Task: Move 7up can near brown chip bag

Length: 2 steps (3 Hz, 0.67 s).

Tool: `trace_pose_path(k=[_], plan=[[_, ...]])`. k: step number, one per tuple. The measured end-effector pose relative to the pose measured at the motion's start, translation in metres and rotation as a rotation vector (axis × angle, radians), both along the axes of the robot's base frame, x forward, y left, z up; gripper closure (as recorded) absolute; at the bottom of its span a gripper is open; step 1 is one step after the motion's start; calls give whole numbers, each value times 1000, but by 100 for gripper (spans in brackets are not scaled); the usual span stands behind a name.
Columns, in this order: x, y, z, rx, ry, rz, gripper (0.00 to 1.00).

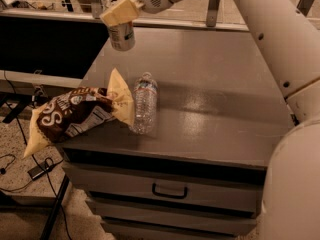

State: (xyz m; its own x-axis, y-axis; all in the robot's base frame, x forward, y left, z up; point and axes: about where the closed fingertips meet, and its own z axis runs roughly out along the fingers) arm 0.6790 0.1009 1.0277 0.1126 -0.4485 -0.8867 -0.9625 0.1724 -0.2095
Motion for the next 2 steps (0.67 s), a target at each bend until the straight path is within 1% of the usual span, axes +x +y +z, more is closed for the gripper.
trace_pose_path(k=[1, 2], plan=[[-3, 21, -13, -30, 28, 45, 100], [-8, 35, -27, -57, 54, 76, 100]])
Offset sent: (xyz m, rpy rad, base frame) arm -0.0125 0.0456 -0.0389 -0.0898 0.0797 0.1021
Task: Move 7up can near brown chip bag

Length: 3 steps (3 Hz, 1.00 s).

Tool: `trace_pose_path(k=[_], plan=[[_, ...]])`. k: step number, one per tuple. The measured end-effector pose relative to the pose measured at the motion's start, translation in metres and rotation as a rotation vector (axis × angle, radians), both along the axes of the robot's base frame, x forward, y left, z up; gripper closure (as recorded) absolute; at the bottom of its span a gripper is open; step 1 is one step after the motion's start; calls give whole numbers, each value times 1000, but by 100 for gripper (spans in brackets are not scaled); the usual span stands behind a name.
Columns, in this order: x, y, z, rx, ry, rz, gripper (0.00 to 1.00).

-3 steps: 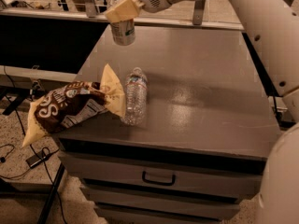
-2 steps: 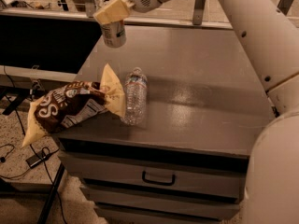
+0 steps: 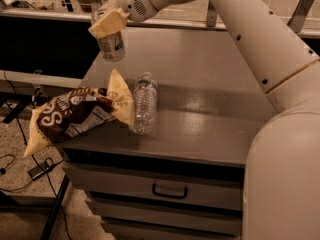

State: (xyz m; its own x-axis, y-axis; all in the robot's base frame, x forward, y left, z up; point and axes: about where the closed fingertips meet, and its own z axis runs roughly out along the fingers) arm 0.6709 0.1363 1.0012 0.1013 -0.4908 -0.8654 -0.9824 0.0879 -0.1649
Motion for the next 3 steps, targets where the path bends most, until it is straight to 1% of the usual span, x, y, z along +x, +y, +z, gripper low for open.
trace_pose_path(k=[1, 2, 3], plan=[[-11, 6, -12, -21, 29, 35, 100], [-27, 14, -23, -20, 64, 84, 100], [-43, 20, -28, -9, 78, 123, 100]])
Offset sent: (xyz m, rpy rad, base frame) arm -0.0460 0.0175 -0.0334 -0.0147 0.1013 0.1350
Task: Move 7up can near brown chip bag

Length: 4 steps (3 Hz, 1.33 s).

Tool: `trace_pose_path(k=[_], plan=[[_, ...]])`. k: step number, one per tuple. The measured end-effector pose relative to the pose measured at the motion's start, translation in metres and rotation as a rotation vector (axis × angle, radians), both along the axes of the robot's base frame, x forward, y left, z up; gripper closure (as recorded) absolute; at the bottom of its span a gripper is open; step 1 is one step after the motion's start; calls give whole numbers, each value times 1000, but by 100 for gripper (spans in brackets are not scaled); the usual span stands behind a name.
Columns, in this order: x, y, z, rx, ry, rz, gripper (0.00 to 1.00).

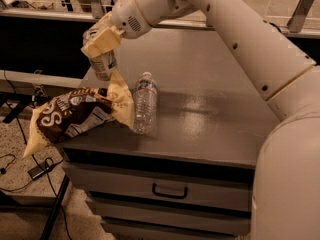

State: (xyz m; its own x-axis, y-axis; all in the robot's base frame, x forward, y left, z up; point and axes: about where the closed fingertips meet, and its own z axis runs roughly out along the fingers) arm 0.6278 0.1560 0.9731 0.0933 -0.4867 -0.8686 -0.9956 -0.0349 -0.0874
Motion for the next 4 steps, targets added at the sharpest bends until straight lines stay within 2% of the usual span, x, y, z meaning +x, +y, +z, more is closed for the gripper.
trace_pose_path(k=[1, 2, 4], plan=[[-16, 10, 0, 17, -10, 41, 100], [-16, 10, 0, 17, -10, 41, 100], [-9, 20, -31, 34, 34, 57, 100]])
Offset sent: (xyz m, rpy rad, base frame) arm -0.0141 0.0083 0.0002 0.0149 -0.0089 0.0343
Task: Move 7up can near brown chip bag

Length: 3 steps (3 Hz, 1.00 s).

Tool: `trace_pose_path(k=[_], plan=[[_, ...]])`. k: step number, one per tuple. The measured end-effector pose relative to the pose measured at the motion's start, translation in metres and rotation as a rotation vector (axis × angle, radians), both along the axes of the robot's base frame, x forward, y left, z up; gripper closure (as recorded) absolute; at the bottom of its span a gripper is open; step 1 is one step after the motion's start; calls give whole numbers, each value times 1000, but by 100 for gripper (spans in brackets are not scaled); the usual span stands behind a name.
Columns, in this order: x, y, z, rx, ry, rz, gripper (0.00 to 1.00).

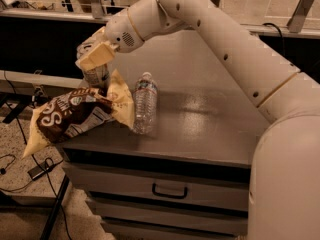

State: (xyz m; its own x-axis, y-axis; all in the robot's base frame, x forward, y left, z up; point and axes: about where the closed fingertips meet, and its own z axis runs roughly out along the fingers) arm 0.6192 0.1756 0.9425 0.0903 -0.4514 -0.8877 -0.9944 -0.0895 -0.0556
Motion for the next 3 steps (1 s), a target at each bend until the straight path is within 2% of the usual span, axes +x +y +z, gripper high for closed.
trace_pose_path(k=[1, 3], plan=[[6, 3, -13, 4, 15, -2, 83], [12, 4, -25, 7, 22, -12, 36]])
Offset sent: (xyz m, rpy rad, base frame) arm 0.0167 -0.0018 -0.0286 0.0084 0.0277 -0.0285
